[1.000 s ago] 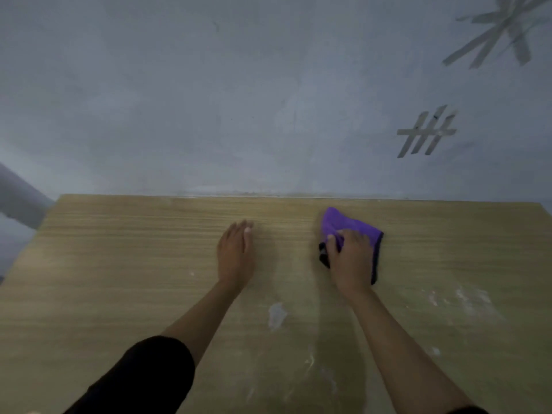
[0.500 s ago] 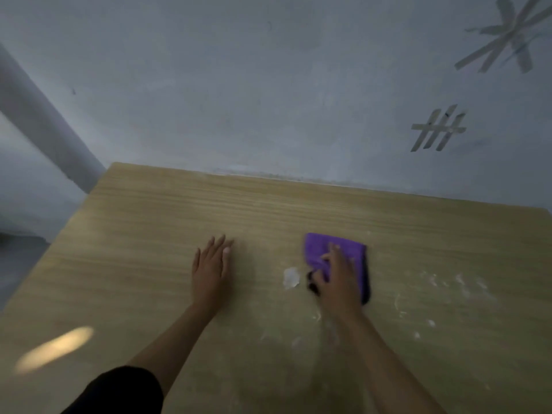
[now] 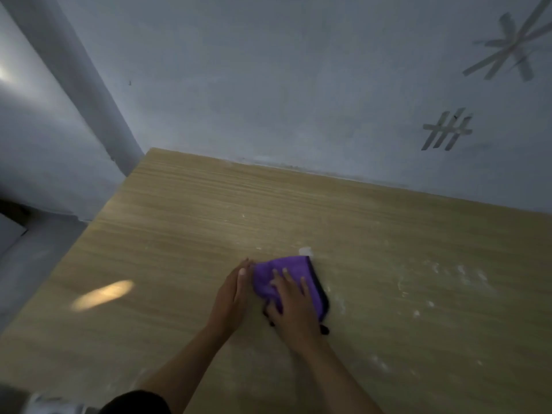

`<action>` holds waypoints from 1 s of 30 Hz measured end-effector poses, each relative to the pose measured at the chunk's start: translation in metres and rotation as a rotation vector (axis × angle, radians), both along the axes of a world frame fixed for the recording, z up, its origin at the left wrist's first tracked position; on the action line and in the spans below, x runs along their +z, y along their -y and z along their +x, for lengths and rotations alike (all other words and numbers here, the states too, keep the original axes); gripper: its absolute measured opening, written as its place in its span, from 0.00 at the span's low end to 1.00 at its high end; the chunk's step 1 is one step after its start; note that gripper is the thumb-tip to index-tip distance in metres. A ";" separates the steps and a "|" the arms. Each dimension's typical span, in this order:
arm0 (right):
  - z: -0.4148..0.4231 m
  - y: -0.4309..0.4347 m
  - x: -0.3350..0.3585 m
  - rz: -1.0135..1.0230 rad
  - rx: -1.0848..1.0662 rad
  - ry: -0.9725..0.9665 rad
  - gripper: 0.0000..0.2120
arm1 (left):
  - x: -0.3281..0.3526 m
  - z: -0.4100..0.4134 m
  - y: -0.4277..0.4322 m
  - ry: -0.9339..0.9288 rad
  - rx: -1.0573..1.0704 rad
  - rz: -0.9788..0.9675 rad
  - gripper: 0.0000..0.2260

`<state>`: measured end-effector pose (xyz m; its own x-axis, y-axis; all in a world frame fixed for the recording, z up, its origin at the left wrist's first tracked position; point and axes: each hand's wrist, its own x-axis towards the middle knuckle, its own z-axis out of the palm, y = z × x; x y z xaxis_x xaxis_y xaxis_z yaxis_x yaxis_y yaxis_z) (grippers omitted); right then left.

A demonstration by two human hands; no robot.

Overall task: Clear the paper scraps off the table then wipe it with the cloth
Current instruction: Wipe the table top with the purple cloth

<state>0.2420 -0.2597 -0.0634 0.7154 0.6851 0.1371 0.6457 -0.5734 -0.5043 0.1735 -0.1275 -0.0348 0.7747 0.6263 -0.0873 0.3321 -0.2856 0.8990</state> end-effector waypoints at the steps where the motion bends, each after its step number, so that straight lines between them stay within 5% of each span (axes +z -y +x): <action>1: 0.002 0.016 -0.002 0.026 -0.060 -0.018 0.23 | 0.000 -0.006 -0.002 -0.002 -0.003 0.010 0.17; 8: 0.047 0.052 0.018 -0.073 -0.671 -0.083 0.13 | -0.001 -0.057 -0.040 0.020 0.112 0.119 0.18; 12: -0.018 -0.035 0.042 0.016 -0.437 0.021 0.19 | 0.002 -0.085 -0.048 -0.015 0.132 0.165 0.24; 15: -0.097 -0.091 0.039 0.003 -0.099 -0.164 0.18 | 0.003 -0.102 -0.046 0.009 0.120 0.074 0.23; 17: -0.125 -0.095 0.023 -0.021 0.033 -0.235 0.18 | 0.001 -0.115 -0.047 -0.045 0.122 0.021 0.19; 20: -0.127 -0.060 0.005 0.054 0.086 -0.086 0.19 | 0.000 -0.131 -0.054 -0.084 0.064 0.072 0.18; 25: -0.083 0.030 0.005 0.086 -0.407 -0.142 0.20 | 0.000 -0.151 -0.059 -0.068 0.044 0.069 0.21; 30: -0.073 0.053 0.014 0.032 -0.647 -0.141 0.13 | 0.003 -0.175 -0.056 0.033 0.124 -0.061 0.30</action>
